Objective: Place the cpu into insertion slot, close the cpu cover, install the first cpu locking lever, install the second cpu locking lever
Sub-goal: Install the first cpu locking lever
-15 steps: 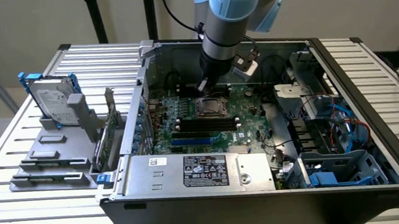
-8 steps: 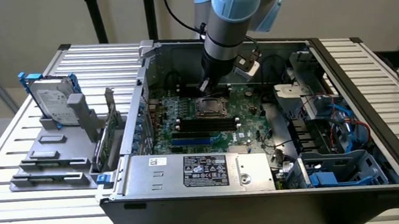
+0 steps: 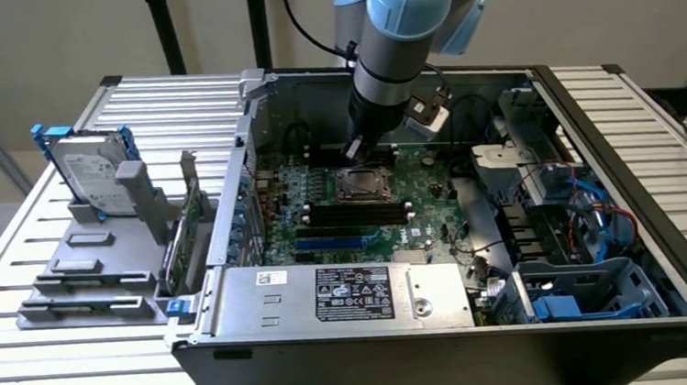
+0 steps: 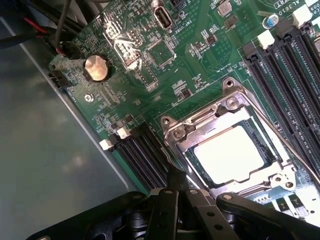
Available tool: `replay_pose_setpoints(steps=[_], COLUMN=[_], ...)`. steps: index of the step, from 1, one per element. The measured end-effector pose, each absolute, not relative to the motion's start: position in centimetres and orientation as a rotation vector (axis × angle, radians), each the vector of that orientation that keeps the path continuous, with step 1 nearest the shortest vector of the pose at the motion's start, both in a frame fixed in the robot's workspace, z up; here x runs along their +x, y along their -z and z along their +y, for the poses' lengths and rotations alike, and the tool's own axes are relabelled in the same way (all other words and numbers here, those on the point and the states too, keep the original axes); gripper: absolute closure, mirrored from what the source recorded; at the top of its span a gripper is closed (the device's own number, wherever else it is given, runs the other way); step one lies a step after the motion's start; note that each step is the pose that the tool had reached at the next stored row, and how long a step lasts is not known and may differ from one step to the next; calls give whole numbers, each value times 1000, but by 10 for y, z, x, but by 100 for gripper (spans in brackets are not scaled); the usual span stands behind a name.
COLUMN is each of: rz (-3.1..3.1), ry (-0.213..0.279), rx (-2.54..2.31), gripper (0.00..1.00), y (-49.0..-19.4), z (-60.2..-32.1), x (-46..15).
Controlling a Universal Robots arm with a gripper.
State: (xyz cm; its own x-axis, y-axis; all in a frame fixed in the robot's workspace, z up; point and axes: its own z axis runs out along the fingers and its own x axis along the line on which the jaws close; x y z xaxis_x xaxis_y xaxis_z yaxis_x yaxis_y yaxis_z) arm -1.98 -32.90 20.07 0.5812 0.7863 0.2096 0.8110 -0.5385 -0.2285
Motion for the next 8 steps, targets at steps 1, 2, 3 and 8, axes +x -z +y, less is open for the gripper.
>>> replay_pose_setpoints(steps=[1, 2, 3, 8], rz=[-1308, -1308, -1308, -1309], ry=[117, 117, 117, 117], rx=[-2515, -2515, -2515, -2514], gripper=[89, 89, 89, 89], y=[-200, -200, -200, -198], z=[-329, -329, -329, -329], x=[-20, -19, -19, -19])
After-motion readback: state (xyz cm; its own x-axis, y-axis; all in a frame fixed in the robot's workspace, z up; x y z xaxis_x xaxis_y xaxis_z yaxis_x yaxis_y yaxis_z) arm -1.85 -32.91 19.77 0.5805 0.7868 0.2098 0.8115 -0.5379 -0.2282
